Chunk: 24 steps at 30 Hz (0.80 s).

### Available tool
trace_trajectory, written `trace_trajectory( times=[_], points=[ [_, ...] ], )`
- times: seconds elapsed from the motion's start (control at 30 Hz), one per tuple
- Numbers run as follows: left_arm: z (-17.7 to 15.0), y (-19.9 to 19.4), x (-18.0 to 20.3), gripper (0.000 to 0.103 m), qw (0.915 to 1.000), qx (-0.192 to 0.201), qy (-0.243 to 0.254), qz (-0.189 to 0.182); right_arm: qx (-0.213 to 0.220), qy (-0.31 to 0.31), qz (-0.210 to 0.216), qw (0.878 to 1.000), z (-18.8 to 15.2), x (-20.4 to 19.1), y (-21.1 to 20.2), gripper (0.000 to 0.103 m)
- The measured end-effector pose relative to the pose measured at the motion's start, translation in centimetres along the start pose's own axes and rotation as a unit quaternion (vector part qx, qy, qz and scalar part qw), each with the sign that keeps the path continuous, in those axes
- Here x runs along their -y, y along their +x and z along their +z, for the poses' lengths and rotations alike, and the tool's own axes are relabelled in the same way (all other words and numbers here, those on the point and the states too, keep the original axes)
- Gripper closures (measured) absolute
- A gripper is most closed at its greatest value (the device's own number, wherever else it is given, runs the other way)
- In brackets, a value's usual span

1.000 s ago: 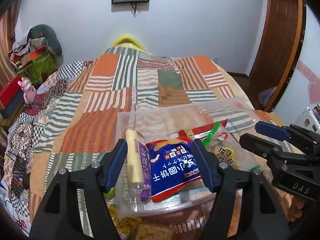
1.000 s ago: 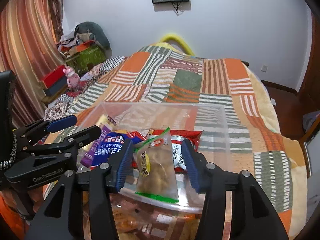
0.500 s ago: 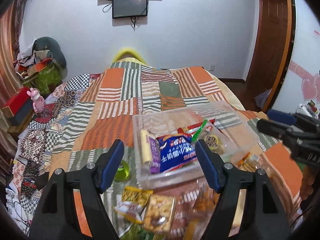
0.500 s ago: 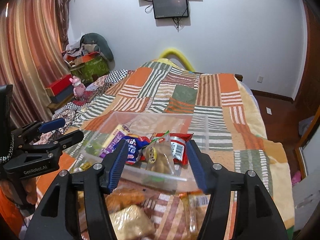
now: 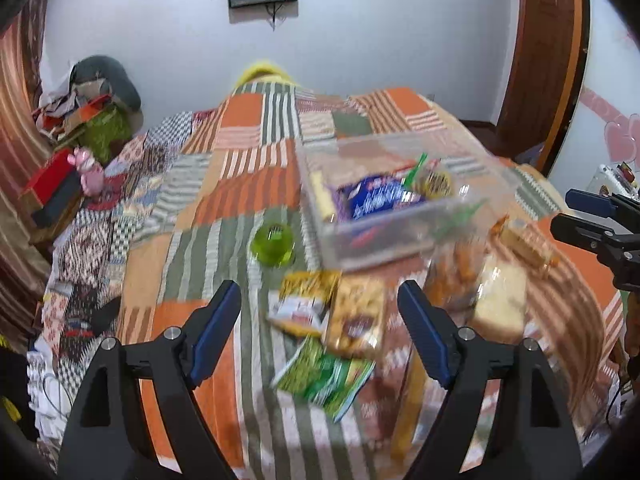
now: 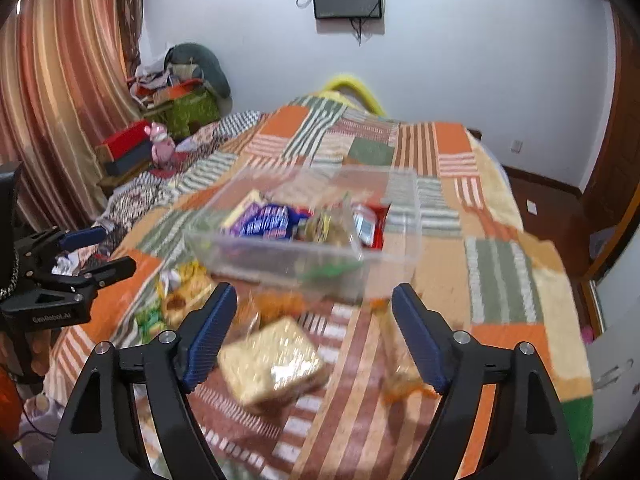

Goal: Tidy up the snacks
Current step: 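Grasp the green pea-snack bag with the left gripper while the right grasps the square cake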

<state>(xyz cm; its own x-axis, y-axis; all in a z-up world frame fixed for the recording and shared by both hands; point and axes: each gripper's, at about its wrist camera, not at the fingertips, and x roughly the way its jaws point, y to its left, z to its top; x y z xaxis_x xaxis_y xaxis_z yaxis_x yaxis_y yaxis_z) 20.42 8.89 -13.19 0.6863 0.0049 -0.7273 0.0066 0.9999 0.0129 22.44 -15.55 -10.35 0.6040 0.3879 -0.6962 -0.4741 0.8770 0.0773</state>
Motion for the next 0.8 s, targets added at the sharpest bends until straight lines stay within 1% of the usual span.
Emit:
trace_trajectory(
  times=[0.17,0.3,0.43,0.53,0.67,0.8],
  points=[
    [-2.9,1.5,-1.3,0.022,0.9993,-0.034,-0.017,0.004,-0.037,0.002,0.008,0.999,-1.7,-0.6,1.9,0.025],
    [-4.4,3.2,-2.2,0.022,0.9977,-0.058,-0.034,-0.004,-0.052,-0.007,0.004,0.999,-2.3,-1.5,3.4,0.024],
    [-5.2,4.6,-2.3,0.022,0.9962,-0.074,-0.044,-0.009,-0.065,-0.012,0.0,0.998,-2.3,-2.1,5.1,0.024],
    [-5.2,5.5,-1.9,0.022,0.9959,-0.078,-0.045,-0.011,-0.075,-0.018,-0.002,0.997,-2.4,-2.5,5.7,0.024],
    [-5.4,6.7,-1.9,0.022,0.9951,-0.088,-0.044,-0.008,-0.075,-0.03,-0.01,0.997,-2.9,-2.5,5.3,0.022],
    [-6.3,6.9,-2.5,0.022,0.9941,-0.097,-0.049,-0.004,-0.072,-0.029,-0.02,0.997,-3.4,-1.4,4.5,0.019]
  ],
)
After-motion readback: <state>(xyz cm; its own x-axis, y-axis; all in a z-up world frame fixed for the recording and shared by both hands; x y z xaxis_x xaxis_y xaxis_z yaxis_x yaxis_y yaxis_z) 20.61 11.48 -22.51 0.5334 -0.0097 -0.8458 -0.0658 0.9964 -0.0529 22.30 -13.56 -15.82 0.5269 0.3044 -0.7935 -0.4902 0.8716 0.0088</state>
